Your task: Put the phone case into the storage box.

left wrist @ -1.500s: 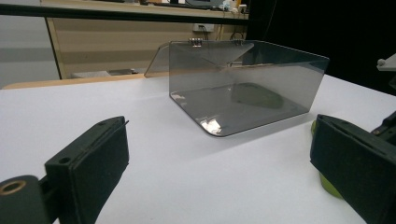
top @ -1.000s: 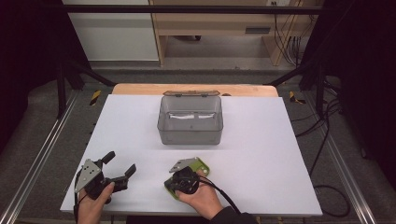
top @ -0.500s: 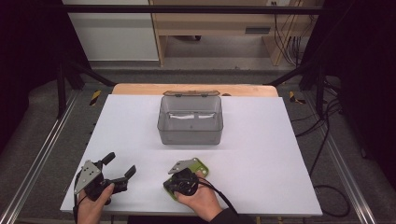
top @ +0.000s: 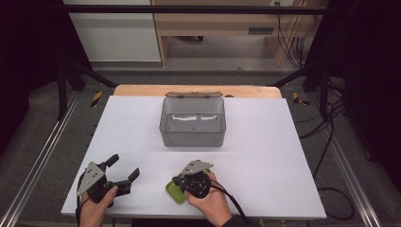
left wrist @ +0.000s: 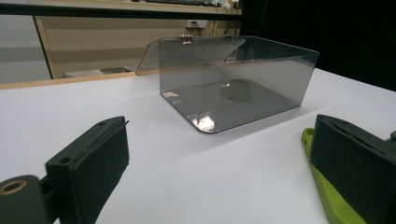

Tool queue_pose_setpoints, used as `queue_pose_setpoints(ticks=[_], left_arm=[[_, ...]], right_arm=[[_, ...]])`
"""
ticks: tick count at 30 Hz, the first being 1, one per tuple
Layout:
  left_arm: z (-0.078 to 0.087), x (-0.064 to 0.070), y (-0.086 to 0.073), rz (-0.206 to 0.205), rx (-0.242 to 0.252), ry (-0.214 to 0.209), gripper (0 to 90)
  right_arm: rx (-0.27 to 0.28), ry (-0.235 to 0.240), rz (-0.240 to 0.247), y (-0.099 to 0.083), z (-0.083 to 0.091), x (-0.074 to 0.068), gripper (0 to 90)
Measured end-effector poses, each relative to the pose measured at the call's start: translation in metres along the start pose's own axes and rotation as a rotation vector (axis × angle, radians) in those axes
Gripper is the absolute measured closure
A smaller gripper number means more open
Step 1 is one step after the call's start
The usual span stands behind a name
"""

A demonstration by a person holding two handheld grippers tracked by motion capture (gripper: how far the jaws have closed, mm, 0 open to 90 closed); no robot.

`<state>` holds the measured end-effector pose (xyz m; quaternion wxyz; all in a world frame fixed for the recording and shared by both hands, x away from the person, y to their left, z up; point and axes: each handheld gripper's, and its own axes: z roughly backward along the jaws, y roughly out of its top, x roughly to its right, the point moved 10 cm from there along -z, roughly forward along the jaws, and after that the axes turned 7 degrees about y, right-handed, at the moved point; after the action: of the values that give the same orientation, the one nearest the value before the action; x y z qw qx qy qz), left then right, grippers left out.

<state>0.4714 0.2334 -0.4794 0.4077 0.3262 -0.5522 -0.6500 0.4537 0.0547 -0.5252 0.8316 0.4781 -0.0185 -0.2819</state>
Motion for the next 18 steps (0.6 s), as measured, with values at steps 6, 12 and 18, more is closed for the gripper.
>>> queue_pose_setpoints(ticks=[6, 12, 18], left_arm=[[0.001, 0.002, -0.003, -0.013, -0.022, 0.003, 4.4], [0.0, 0.016, 0.001, -0.056, 0.0, -0.033, 4.1], [-0.007, 0.028, -0.002, -0.058, -0.037, -0.06, 3.8]], right_arm=[[0.044, -0.031, 0.008, -0.002, 0.027, 0.012, 90.0], [0.09, -0.152, -0.001, -0.007, 0.057, 0.044, 90.0], [0.156, -0.201, -0.069, -0.011, 0.088, 0.068, 90.0]])
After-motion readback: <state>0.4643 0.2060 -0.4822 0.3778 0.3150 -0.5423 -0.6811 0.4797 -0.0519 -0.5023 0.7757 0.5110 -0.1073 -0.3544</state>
